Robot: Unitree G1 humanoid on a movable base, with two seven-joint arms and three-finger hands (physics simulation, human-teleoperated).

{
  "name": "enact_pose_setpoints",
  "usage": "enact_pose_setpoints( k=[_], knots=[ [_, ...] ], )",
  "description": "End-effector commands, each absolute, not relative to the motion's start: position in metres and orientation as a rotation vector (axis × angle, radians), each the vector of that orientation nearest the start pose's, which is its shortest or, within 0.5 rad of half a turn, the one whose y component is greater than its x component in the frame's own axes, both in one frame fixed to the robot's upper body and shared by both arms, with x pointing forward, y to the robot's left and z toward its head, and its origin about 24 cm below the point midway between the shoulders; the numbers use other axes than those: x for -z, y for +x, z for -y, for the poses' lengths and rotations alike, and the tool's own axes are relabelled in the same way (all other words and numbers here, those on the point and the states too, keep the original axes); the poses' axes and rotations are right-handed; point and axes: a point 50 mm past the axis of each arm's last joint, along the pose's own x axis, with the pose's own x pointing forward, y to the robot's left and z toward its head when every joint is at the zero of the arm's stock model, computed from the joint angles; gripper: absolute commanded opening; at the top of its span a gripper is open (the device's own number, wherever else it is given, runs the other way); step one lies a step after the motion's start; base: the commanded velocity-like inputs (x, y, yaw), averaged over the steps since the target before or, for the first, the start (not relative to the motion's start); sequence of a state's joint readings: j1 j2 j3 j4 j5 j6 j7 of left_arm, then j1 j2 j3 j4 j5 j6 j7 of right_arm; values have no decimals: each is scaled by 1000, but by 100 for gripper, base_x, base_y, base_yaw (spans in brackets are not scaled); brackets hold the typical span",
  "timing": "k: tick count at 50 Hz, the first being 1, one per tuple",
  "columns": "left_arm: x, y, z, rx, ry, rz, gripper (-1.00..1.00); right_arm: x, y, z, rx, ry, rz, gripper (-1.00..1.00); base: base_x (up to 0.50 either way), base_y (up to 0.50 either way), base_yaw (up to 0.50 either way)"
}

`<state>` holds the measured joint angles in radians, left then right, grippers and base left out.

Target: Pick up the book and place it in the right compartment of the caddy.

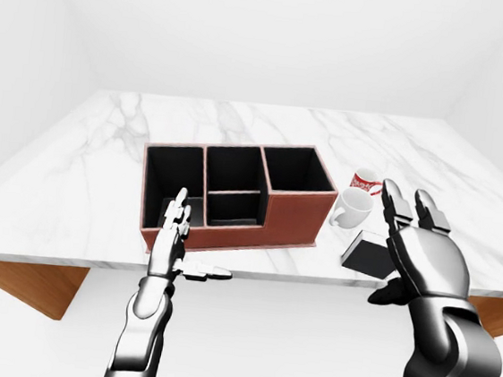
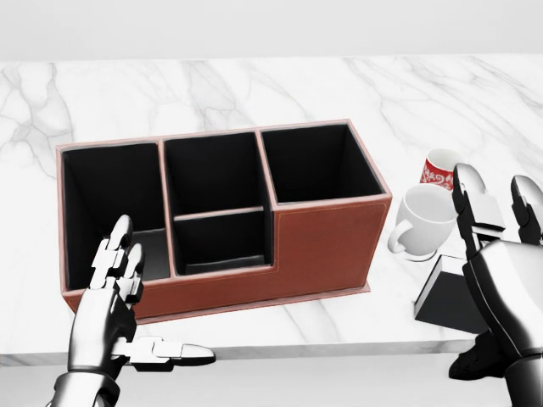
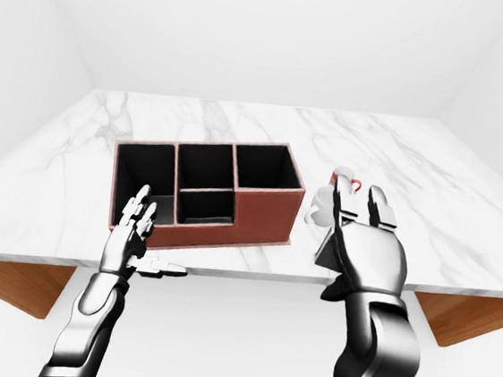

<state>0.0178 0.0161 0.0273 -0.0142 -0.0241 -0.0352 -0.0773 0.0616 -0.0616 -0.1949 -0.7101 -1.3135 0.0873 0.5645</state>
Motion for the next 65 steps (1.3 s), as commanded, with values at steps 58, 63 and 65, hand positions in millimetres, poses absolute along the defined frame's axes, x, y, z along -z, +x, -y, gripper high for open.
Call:
enact_pose_setpoints(
  k=[58,63,65],
  knots=[
    [-45,248,-155,53,-11,39,100,-84,227,256,157,-1334,-302,100,6,0,0],
    [-44,249,-155,53,-12,39,100,-83,233,259,192,-1323,-266,100,0,0,0],
    [-45,249,-155,53,-12,39,100,-83,234,259,192,-1319,-263,100,0,0,0]
  ],
)
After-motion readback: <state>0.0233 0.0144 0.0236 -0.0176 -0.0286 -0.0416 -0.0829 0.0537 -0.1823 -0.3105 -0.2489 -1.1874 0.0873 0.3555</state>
